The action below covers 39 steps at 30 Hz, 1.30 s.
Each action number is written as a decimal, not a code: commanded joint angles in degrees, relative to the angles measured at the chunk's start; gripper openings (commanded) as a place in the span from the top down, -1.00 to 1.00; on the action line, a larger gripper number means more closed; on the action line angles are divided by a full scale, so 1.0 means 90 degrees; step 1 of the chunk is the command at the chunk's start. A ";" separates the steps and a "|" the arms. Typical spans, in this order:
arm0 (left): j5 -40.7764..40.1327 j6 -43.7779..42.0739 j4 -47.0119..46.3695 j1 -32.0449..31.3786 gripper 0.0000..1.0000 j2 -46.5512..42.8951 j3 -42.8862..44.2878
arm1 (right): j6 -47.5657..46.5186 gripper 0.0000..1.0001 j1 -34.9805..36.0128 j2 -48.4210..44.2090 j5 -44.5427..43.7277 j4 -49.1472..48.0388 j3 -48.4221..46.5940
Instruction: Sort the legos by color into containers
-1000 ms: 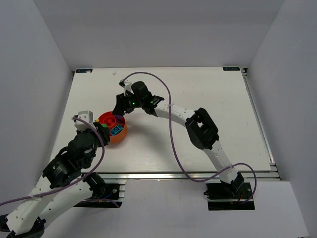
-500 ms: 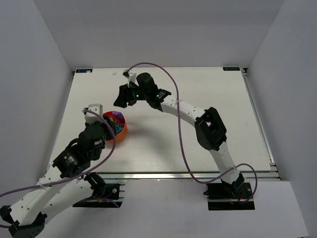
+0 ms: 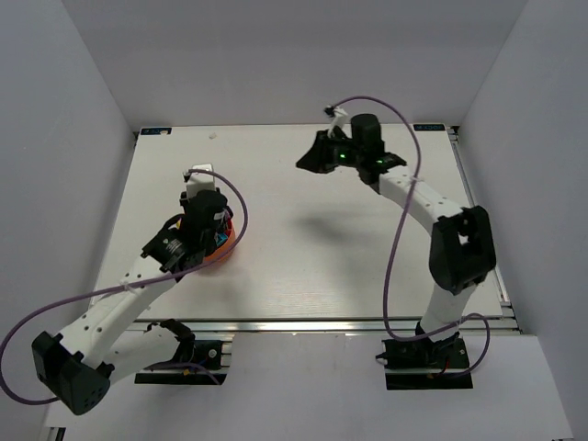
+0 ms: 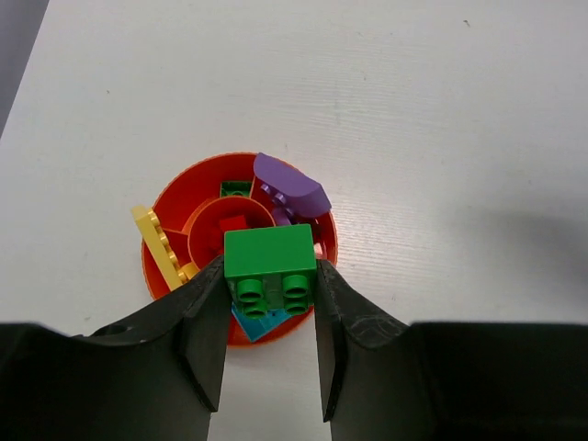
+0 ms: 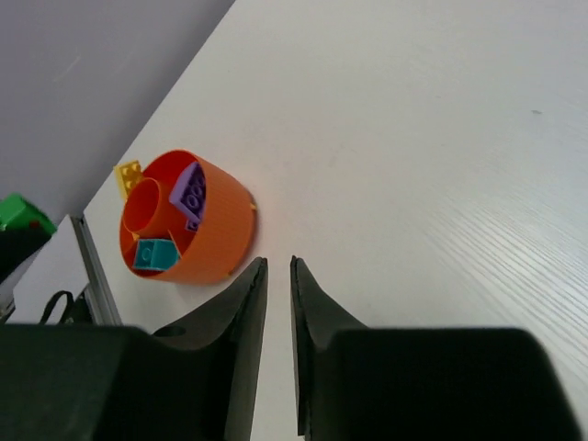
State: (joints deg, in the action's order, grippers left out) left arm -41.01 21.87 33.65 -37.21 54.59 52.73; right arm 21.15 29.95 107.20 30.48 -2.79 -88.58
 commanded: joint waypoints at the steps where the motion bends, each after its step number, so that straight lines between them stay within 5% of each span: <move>1: 0.0609 -0.0105 -0.0339 0.0530 1.00 0.0330 0.0371 | -0.0580 0.57 -0.0330 -0.1125 0.0996 -0.0237 0.0835; 8: 0.2338 -0.0252 -0.0195 0.2053 1.00 0.1609 0.1210 | -0.1499 0.13 -0.0866 -0.2311 0.1945 0.0288 0.2341; 17: 0.3970 0.0265 0.0782 0.3391 1.00 0.2450 0.2109 | -0.1617 0.11 -0.1902 -0.2848 0.3029 0.0690 0.2830; 39: 0.3922 0.0441 0.1379 0.4105 1.00 0.2899 0.1690 | -0.0914 0.10 -0.2762 -0.3151 0.3850 -0.0325 0.3445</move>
State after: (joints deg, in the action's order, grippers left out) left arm -5.48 25.34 46.48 -0.51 80.44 68.88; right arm 11.79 5.56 80.58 62.92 -1.98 -58.17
